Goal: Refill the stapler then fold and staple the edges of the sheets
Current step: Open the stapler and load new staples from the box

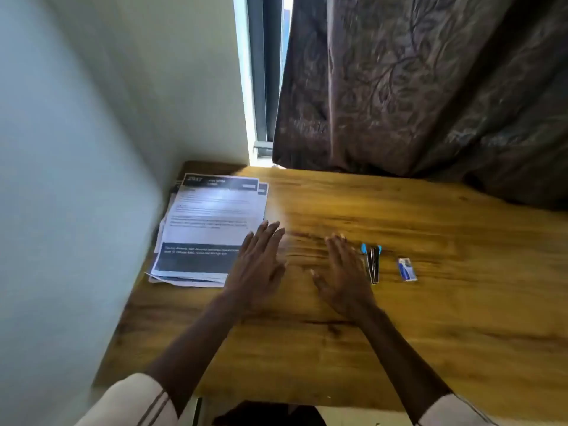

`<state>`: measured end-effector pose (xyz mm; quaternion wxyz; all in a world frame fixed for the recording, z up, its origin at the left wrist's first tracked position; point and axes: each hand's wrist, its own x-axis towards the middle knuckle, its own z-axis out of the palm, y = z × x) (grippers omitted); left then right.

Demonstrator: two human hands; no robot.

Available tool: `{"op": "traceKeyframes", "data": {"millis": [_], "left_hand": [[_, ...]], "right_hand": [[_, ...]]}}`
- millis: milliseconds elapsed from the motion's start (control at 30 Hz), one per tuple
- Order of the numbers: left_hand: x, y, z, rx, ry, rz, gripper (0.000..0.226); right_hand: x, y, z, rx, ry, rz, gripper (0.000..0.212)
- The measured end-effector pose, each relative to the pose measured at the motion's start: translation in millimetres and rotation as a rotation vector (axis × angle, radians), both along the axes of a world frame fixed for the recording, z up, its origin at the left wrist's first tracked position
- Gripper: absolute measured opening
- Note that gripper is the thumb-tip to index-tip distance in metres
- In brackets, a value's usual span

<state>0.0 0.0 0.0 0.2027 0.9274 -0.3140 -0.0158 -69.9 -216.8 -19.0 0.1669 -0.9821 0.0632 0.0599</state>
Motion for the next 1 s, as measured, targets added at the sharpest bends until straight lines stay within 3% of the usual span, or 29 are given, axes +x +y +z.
{"op": "traceKeyframes", "data": {"millis": [167, 567, 1000], "left_hand": [[11, -7, -40, 0.036, 0.068, -0.015, 0.063], [6, -4, -69, 0.179, -0.115, -0.035, 0.078], [8, -5, -71, 0.216, -0.120, -0.063, 0.076]], "right_hand": [[7, -2, -33, -0.111, -0.068, 0.006, 0.065], [2, -2, -55, -0.197, -0.153, 0.045, 0.069], [0, -3, -55, -0.146, -0.167, 0.035, 0.065]]}}
